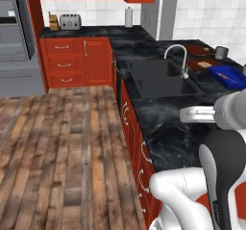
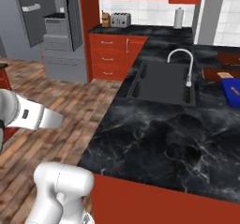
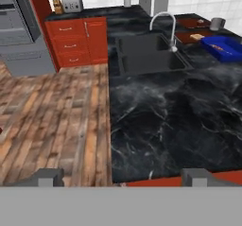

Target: Take the donut and cupcake from the fridge and place them on the empty tray on the dining counter.

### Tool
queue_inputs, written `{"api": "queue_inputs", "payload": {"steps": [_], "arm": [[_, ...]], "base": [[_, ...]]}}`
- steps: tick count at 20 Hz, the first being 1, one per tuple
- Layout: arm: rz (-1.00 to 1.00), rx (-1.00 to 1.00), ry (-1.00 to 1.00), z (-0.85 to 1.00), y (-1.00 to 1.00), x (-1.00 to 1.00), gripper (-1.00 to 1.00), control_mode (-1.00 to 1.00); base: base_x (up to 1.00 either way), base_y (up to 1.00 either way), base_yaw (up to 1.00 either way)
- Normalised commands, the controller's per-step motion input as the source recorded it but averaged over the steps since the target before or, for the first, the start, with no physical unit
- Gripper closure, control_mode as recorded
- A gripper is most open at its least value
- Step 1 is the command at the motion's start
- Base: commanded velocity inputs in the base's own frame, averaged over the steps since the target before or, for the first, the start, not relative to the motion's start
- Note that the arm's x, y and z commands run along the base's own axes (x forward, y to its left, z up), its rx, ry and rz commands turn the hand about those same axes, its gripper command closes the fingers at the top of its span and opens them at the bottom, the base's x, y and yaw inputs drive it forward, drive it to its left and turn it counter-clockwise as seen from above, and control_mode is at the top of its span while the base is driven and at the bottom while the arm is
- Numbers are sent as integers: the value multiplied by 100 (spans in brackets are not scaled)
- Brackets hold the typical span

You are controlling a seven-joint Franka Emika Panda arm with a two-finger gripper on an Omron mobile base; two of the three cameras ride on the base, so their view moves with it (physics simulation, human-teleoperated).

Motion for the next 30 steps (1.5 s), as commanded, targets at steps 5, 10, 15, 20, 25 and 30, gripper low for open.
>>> {"api": "queue_inputs", "payload": {"steps": [5,10,15,20,25,30], "arm": [[0,0,0,0,0,0,-100,100],[0,0,0,0,0,0,-100,100],[0,0,0,0,0,0,-100,100],[0,0,0,0,0,0,-100,100],[0,0,0,0,0,0,-100,100],[0,0,0,0,0,0,-100,100]], "base": [[96,89,-9],[100,75,-11],[28,100,-2],[-37,100,7],[46,95,7],[100,58,-1]]}}
